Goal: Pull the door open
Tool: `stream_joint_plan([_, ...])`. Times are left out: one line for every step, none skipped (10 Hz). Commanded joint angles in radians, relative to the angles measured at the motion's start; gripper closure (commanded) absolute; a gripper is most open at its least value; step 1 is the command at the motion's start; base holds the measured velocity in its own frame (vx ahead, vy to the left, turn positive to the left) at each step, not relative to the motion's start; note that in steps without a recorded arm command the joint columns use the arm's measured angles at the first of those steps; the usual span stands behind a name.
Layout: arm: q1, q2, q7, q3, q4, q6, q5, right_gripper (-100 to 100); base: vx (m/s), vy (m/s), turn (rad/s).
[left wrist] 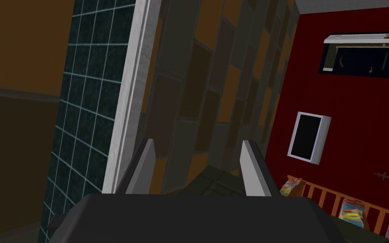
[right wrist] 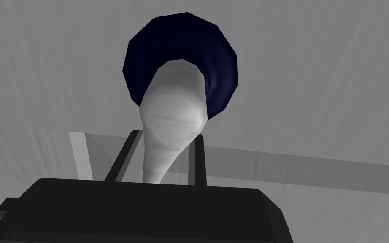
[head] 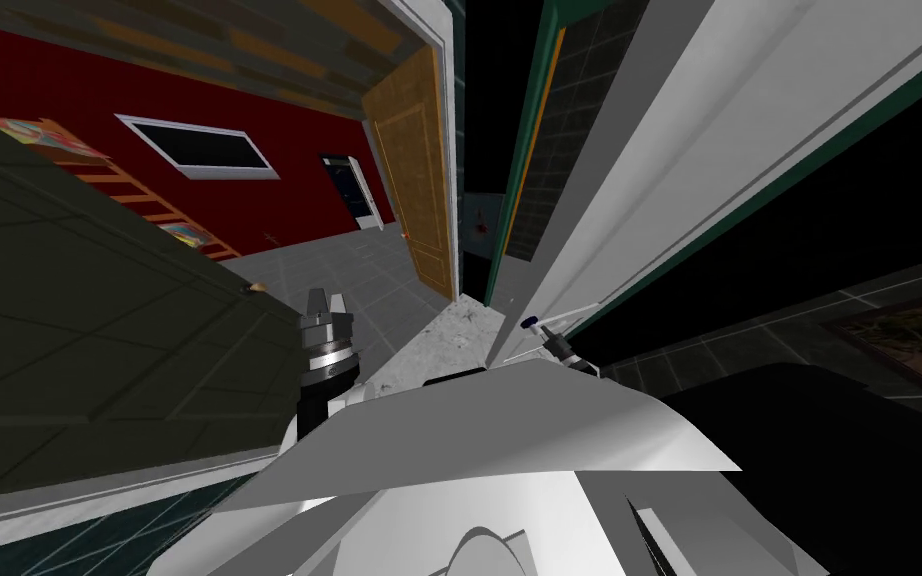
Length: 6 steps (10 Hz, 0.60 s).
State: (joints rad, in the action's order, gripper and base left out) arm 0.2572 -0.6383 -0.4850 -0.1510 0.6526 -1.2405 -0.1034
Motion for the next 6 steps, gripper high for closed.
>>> stream_joint_plan([-0.003,-0.002,-0.001,-0.002,-0.004,-0.008,0.001,100,-0.172,-0.068,0.148])
stream_joint_plan([-0.005,-0.003,-0.002,-0.003,-0.009,-0.013,0.001,100,-0.161,-0.064,0.110])
stream_joint_plan([-0.007,-0.004,-0.003,-0.005,-0.014,-0.018,0.002,100,-0.166,-0.054,0.118])
stream_joint_plan([-0.009,-0.006,-0.004,-0.007,-0.019,-0.024,0.002,100,-0.191,-0.061,0.164])
stream_joint_plan([-0.010,-0.006,-0.005,-0.008,-0.022,-0.027,0.003,100,-0.185,-0.054,0.111])
stream_joint_plan([-0.013,-0.008,-0.006,-0.010,-0.028,-0.033,0.003,100,-0.173,-0.064,0.115])
